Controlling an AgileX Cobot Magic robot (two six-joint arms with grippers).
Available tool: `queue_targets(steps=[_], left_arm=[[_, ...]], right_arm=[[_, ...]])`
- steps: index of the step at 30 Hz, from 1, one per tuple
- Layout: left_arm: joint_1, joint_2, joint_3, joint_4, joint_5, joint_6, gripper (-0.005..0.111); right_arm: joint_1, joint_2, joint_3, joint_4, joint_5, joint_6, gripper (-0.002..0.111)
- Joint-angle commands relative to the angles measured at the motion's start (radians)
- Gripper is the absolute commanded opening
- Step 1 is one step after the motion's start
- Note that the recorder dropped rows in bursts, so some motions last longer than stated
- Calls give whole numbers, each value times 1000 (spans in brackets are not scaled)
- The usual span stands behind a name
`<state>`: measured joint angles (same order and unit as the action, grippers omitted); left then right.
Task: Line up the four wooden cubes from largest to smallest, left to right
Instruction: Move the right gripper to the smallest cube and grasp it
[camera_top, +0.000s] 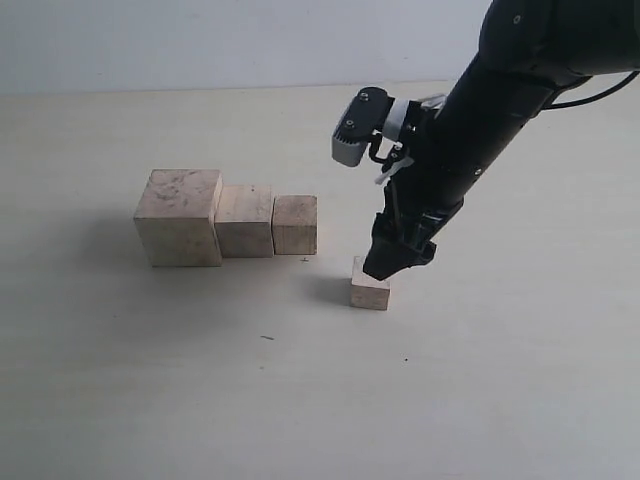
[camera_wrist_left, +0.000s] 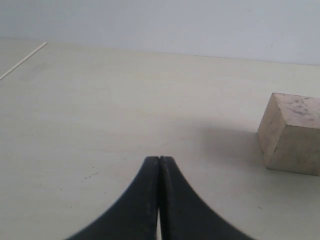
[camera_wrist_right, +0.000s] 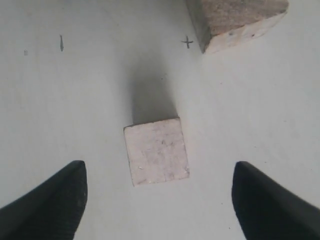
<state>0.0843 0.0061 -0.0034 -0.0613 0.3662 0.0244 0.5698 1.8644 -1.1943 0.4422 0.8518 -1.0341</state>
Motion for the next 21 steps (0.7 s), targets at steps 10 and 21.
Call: queue_targets(steps=[10, 21], left_arm=[[-6, -6, 3, 2, -13, 1, 0], [-6, -6, 3, 2, -13, 1, 0]], right_arm=[[-1, 102, 2, 3, -51, -21, 76], [1, 143, 2, 29, -56, -21, 56]])
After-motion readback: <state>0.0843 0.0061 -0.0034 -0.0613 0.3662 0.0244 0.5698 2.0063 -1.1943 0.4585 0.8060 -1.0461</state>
